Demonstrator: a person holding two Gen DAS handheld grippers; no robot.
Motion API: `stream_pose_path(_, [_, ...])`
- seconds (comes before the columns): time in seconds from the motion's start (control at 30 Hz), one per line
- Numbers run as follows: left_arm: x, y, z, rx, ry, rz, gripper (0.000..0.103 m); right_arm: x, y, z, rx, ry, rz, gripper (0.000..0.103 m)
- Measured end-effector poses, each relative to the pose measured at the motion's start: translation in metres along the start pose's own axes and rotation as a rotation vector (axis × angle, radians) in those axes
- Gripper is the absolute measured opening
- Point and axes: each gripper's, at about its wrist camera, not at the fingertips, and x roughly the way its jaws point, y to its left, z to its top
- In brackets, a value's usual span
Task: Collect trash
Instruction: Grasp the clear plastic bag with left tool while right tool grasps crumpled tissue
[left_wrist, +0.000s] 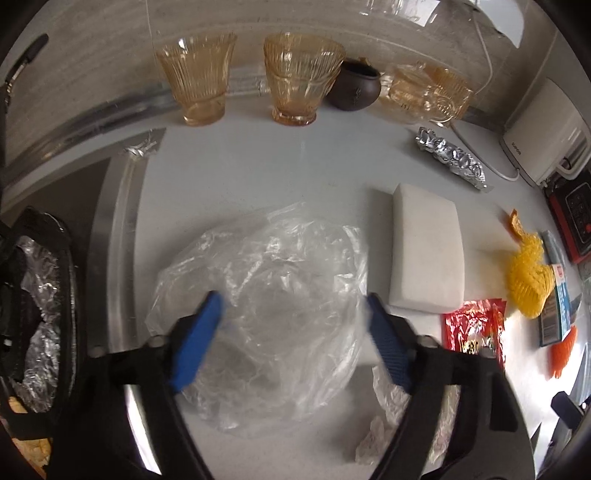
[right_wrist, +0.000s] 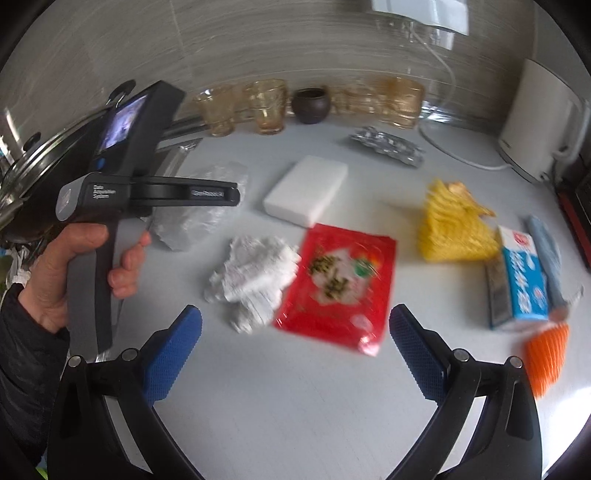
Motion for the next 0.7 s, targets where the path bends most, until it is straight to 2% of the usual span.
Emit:
stream_pose_path(0.13, [0.005, 0.003, 0.0, -0.018, 0.013, -0.028, 0.035, 0.008, 0.007, 0.009, -0.012, 0.006, 0.017, 0.101])
stream_pose_path(0.23, [0.004, 0.007, -0.001, -0.032, 0.009, -0.048, 0.023, 0.015, 0.008, 0.014, -0.016, 0.01, 0.027, 0.101])
stream_pose_path(0.37, [-0.005, 0.01, -0.004, -0.042, -0.007, -0.061, 0.022, 0.027, 0.01, 0.023, -0.004, 0.021, 0.05, 0.101])
stream_pose_path(0.5, [-0.024, 0.017, -0.012, -0.056, -0.031, -0.084, 0.022, 0.048, 0.02, 0.034, -0.037, 0.053, 0.026, 0.101])
stream_pose_path(0.6, [-0.033, 0.02, -0.018, -0.052, -0.04, -0.074, 0.022, 0.065, 0.031, 0.038, -0.078, 0.082, 0.002, 0.1])
stream_pose_path(0.7, [-0.04, 0.022, -0.026, -0.048, -0.048, -0.064, 0.022, 0.079, 0.04, 0.038, -0.116, 0.121, -0.011, 0.084])
